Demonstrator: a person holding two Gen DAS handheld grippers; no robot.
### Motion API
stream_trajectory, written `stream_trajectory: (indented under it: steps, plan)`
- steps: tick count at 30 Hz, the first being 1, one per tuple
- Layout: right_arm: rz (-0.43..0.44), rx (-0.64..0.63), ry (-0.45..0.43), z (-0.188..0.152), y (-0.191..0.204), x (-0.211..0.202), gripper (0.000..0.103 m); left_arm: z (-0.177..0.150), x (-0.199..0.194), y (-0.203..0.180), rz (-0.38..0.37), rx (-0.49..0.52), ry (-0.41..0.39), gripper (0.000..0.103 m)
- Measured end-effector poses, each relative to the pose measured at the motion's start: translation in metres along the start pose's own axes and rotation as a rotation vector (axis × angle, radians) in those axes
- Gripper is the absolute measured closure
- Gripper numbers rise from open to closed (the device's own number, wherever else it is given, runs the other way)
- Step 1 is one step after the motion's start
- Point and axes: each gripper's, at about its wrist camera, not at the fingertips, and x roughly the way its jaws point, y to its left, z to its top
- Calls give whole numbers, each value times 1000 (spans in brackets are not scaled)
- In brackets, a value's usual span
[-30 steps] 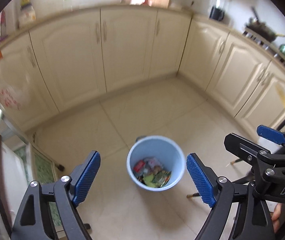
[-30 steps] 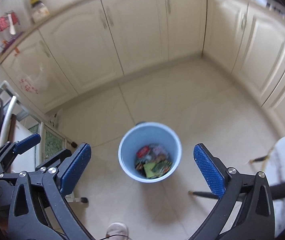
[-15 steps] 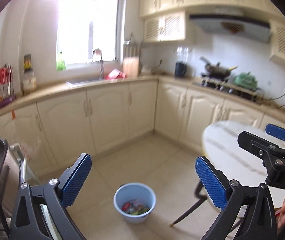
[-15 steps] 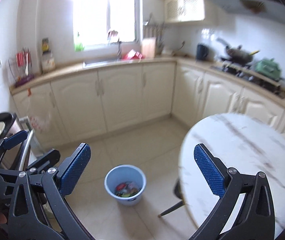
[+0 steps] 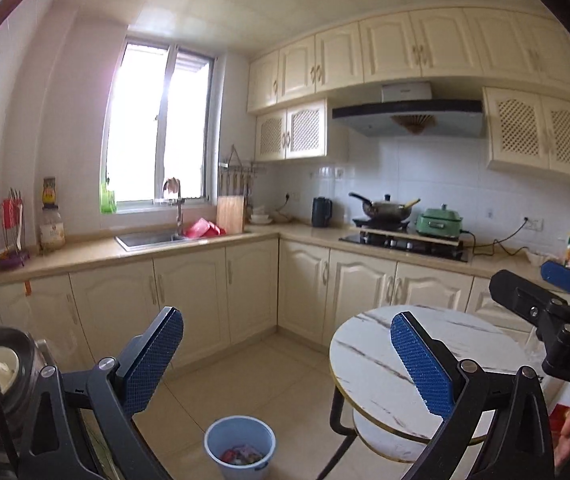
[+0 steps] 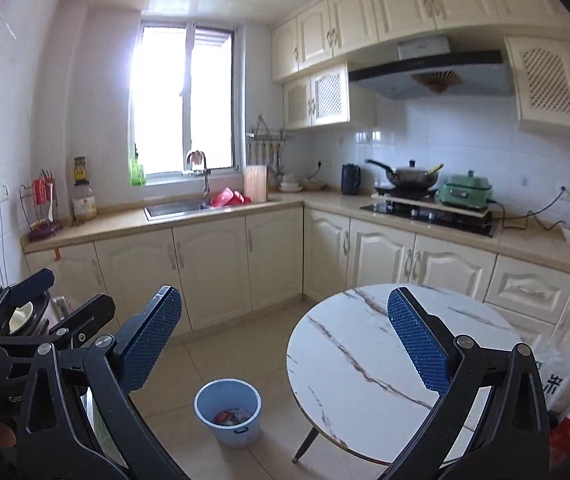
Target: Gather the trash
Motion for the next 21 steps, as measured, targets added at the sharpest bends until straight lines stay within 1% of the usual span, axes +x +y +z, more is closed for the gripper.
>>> stream_trajectory:
  steps: [2,6,9,12,13,18,19,21]
  plan:
    - [-19,-7,-30,7,-1,-20,0,-4,-22,-3,15,19,-27,1]
    - [-56,-9,-79,18,3,-51,0,-21,-64,-10,7,-4,-74,1]
    - [-83,-13,-101,19,6,-69,0,-41,-90,-9,-2,-16,-104,1]
    - [-104,-10,-133,17,8,-86,0,-54,-113,-8,-24,-23,-125,1]
    - [-109,-10,-139,16,7,-91,0,-60,-121,-3,-27,-20,-131,1]
    - [-129,0,-154,14,2,-101,0,-78,-149,0,-23,8,-149,1]
    - [-131,6,-163,13,3,-103,0,-79,-146,0,-26,10,-148,1]
    - [-135,6,-163,10,3,-105,0,-83,-153,1,-26,12,-146,1]
